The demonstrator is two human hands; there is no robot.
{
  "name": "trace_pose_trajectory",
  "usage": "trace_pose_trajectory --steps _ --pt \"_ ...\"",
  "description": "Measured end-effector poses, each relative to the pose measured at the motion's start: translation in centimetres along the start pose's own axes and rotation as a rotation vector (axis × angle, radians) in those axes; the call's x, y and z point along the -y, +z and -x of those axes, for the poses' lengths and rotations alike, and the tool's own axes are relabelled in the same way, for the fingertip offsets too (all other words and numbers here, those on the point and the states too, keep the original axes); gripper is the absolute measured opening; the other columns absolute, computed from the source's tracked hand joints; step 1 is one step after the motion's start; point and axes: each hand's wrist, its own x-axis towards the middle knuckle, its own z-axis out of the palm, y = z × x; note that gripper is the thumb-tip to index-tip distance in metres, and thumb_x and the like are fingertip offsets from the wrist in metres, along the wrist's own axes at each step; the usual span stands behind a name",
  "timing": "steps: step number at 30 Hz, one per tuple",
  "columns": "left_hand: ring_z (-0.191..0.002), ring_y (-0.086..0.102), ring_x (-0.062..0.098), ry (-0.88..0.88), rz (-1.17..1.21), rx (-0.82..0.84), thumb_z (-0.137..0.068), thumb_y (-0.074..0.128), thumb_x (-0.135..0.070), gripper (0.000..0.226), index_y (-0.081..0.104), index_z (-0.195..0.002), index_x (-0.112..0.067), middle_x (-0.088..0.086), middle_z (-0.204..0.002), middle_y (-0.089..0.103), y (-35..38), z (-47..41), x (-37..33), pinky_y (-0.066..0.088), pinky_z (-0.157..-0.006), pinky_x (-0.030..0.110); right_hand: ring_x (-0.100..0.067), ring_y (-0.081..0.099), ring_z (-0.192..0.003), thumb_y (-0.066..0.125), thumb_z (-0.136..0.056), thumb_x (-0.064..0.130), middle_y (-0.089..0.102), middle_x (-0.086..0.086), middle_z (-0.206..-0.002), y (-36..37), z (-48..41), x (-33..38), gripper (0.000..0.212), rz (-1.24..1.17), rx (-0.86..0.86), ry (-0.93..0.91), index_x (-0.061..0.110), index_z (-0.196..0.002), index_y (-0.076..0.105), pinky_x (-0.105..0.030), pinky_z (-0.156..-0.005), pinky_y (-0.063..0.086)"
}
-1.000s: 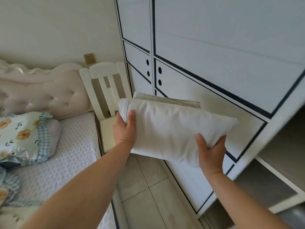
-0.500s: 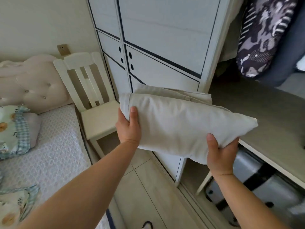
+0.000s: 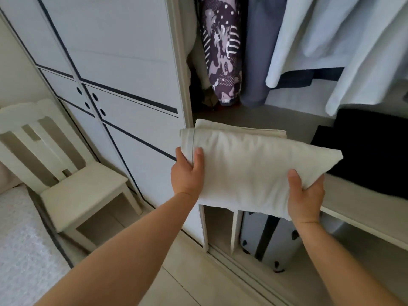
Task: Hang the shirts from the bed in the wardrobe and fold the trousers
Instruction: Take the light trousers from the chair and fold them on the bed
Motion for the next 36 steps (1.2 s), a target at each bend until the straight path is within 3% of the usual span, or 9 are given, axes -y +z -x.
trace_pose_trajectory --steps 6,10,14,17,20,27,32,34,36 --pt "-0.08 0.05 0.014 -0.042 -0.046 0.208 -0.093 0.039 -0.053 0.049 0.033 -0.131 -0.024 -0.015 -0.086 0.045 5.0 -1.3 -1.9 0.041 -0.072 0.032 0.012 0.056 -0.083 0.062 -0.088 0.033 0.055 0.022 -0.099 -3.0 -2.7 -1.1 0.042 0.098 -0.096 0.109 0.029 -0.125 0.042 -0.004 -0.068 0.041" --pt "-0.083 0.052 0.015 -0.064 -0.017 0.347 -0.092 0.043 -0.049 0.047 0.031 -0.13 -0.025 -0.01 -0.096 0.05 8.1 -2.4 -2.7 0.043 -0.071 0.032 -0.007 0.054 -0.094 0.061 -0.088 0.034 0.055 0.008 -0.108 -4.5 -4.4 -1.5 0.05 0.154 -0.17 0.151 0.019 -0.133 0.043 -0.019 -0.08 0.041" --pt "-0.096 0.053 0.023 -0.066 0.06 0.505 -0.093 0.044 -0.038 0.042 0.03 -0.131 -0.025 -0.002 -0.11 0.051 11.6 -4.1 -3.9 0.046 -0.08 0.037 -0.01 0.053 -0.099 0.061 -0.089 0.033 0.055 0.009 -0.11 -5.8 -6.9 -1.8 0.051 0.205 -0.255 0.172 0.019 -0.135 0.044 -0.022 -0.084 0.038" --pt "-0.089 0.052 0.02 -0.067 0.138 0.615 -0.093 0.044 -0.027 0.026 0.037 -0.117 -0.026 -0.003 -0.101 0.052 14.7 -5.5 -5.0 0.041 -0.077 0.033 -0.001 0.056 -0.095 0.06 -0.089 0.036 0.058 0.016 -0.108 -7.4 -8.9 -1.9 0.049 0.19 -0.292 0.215 0.022 -0.134 0.045 -0.014 -0.081 0.041" --pt "-0.081 0.054 0.014 -0.095 0.243 0.659 -0.092 0.049 -0.02 0.016 0.045 -0.107 -0.025 -0.008 -0.089 0.055 17.9 -6.5 -6.8 0.042 -0.068 0.026 -0.012 0.055 -0.105 0.059 -0.087 0.045 0.056 0.009 -0.116 -9.5 -11.3 -1.8 0.055 0.204 -0.316 0.286 0.024 -0.136 0.043 -0.027 -0.091 0.041" --pt "-0.097 0.065 0.022 -0.235 0.381 0.927 -0.09 0.061 -0.02 0.028 0.056 -0.118 -0.018 0.003 -0.108 0.067 25.0 -7.6 -11.3 0.052 -0.088 0.038 -0.015 0.049 -0.099 0.057 -0.077 0.066 0.049 0.006 -0.12 -15.4 -17.6 -0.3 0.083 0.224 -0.332 0.524 0.021 -0.143 0.034 -0.029 -0.084 0.039" --pt "-0.092 0.066 0.021 -0.35 0.418 1.009 -0.092 0.061 -0.024 0.002 0.061 -0.092 -0.022 0.003 -0.1 0.069 30.1 -6.0 -13.8 0.052 -0.087 0.037 -0.026 0.052 -0.078 0.05 -0.096 0.037 0.057 -0.015 -0.106 -19.7 -22.2 0.7 0.049 0.429 -0.397 0.689 0.0 -0.127 0.048 -0.03 -0.066 0.038" --pt "-0.091 0.064 0.019 -0.34 0.427 0.994 -0.092 0.061 -0.026 0.005 0.058 -0.094 -0.022 0.001 -0.1 0.067 32.0 -5.3 -14.6 0.05 -0.086 0.035 -0.024 0.048 -0.076 0.045 -0.098 0.03 0.052 -0.009 -0.094 -21.3 -23.3 1.0 0.044 0.497 -0.413 0.692 -0.002 -0.129 0.048 -0.028 -0.057 0.033" --pt "-0.086 0.061 0.015 -0.361 0.437 0.957 -0.091 0.062 -0.03 0.015 0.056 -0.1 -0.019 -0.001 -0.096 0.064 33.7 -4.6 -15.4 0.047 -0.083 0.032 -0.026 0.053 -0.091 0.049 -0.095 0.036 0.055 -0.01 -0.106 -22.8 -24.0 1.2 0.054 0.489 -0.447 0.665 0.002 -0.137 0.042 -0.027 -0.069 0.036"
